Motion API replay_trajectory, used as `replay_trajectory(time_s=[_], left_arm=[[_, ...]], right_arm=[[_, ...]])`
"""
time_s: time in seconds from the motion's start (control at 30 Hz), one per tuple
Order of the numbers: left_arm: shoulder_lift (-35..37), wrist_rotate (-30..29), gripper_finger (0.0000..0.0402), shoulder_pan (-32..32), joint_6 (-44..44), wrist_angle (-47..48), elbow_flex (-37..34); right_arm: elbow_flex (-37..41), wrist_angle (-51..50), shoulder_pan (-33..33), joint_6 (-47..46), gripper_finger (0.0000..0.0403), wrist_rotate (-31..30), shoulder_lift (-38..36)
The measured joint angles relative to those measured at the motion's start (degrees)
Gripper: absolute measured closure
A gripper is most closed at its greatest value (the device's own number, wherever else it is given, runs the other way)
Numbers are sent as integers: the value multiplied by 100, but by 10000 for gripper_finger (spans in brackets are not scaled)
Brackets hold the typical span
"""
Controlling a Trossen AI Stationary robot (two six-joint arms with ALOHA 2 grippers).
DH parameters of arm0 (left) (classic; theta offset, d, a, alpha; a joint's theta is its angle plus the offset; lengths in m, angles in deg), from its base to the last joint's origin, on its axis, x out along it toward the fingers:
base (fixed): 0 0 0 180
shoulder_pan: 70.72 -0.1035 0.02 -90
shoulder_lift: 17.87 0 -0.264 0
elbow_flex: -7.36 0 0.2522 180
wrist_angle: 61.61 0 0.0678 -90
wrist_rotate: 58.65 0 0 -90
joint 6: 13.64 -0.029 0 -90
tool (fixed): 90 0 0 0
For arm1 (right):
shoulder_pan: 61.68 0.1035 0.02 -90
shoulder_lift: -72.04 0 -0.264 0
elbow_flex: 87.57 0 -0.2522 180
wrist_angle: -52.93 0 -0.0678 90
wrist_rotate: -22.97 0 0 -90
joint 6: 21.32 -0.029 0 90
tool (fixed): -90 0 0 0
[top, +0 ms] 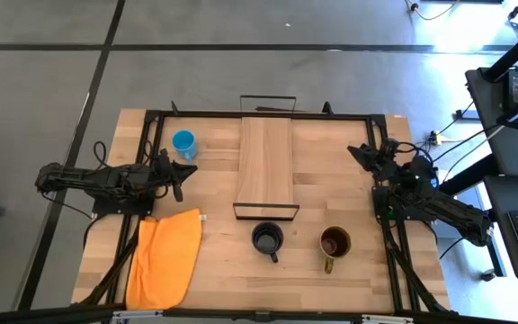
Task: Stack small to large cups/mugs on shelf
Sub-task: Put the blue mug on the shelf
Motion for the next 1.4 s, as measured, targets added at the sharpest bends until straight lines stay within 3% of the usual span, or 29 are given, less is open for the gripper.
replay_trajectory(time_s=[0.2,0.63,1.4], left_arm=[[-1,0,386,0,0,2,0],[-1,0,386,0,0,0,0],[0,0,385,0,0,0,0]], right_arm=[[0,-191,1,306,379,4,-2],[0,-203,0,-113,379,6,0],[0,-589,1,109,379,-4,-2]])
